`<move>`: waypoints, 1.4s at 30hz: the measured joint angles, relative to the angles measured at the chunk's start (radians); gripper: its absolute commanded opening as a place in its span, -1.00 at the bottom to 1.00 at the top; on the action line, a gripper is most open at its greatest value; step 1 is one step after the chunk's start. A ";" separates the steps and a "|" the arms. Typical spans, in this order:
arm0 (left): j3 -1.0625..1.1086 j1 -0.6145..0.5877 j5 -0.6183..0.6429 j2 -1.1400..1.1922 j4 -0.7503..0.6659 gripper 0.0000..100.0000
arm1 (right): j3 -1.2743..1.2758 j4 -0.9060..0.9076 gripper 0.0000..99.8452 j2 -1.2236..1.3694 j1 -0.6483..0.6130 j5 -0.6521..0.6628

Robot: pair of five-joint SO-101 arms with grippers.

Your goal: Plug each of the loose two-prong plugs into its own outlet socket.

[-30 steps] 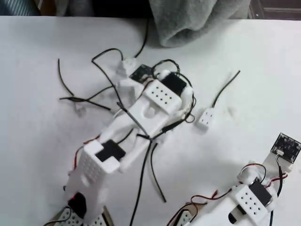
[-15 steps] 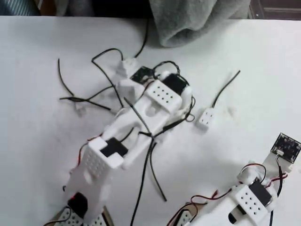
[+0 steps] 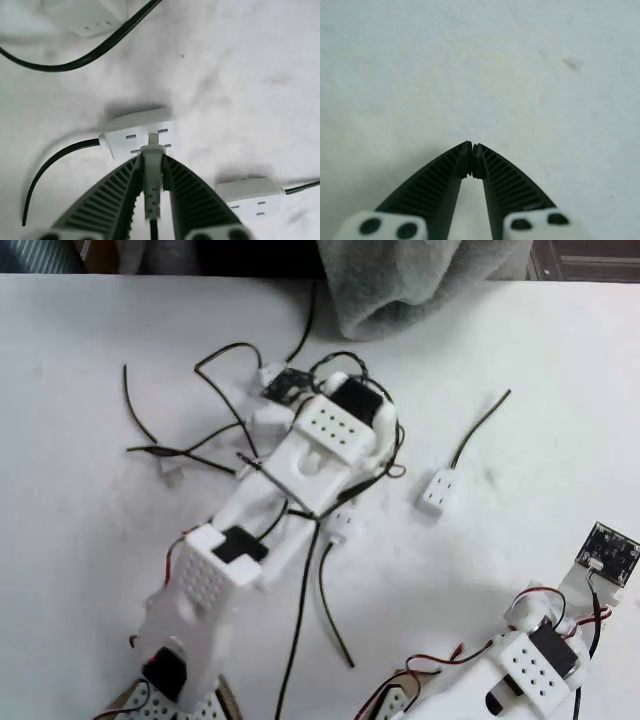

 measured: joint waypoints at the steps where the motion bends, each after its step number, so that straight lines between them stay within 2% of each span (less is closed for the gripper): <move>1: 0.000 0.000 0.000 0.014 -0.006 -0.95 | 0.000 0.000 -0.96 0.000 0.000 0.000; 29: -0.011 0.020 0.000 0.058 -0.075 -0.95 | 0.000 0.000 -0.96 0.000 0.000 0.000; 37: -0.011 0.051 0.000 0.058 0.000 -0.95 | 0.000 0.000 -0.96 0.000 0.000 0.000; 42: -0.011 0.107 -0.066 0.060 0.068 -0.95 | 0.000 0.000 -0.96 0.000 0.000 0.000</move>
